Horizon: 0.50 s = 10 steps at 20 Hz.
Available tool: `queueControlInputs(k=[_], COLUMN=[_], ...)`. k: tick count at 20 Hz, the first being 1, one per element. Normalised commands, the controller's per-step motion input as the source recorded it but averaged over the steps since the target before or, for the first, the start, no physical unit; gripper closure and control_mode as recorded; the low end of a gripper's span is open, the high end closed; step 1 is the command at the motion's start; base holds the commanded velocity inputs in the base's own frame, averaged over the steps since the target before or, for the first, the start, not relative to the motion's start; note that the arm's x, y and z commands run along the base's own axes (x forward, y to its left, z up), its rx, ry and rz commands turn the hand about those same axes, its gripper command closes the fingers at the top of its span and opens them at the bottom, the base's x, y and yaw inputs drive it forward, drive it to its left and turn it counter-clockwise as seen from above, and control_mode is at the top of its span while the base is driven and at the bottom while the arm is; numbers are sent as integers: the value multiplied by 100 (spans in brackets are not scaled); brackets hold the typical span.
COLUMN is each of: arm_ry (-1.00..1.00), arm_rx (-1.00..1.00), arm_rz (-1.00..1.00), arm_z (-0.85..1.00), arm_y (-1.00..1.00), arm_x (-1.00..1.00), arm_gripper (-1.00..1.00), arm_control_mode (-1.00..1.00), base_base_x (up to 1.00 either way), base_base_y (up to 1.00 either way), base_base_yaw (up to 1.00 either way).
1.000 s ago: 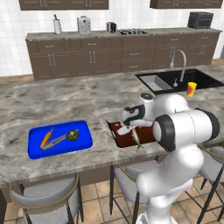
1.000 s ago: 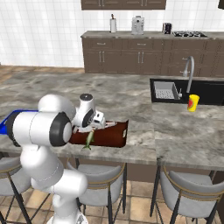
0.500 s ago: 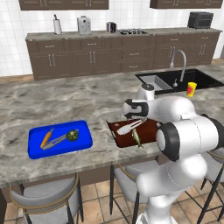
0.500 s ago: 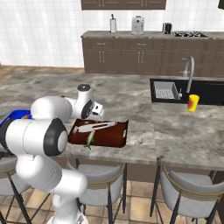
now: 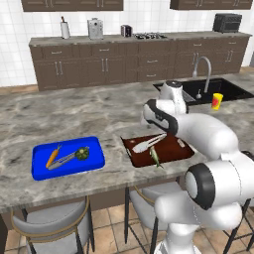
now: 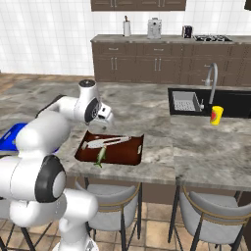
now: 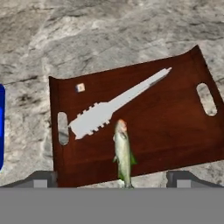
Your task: Gather the broccoli and carrot from the fridge and place them on a tray on the dining counter. Then gather the fish and chicken drumstick from the fridge and place them on the other tray.
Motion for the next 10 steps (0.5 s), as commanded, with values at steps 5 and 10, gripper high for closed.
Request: queueControlInputs(k=[5,10], arm_ry=[0,-2], arm_rx=[0,0], arm_rz=[0,0], arm_z=[60,28], arm_y=[2,9], arm_x=[-75,-63], arm_gripper=[-100,-100], arm_control_mode=[-100,-100], base_base_x=[0,0], base_base_y=[0,0], base_base_yaw=[0,0])
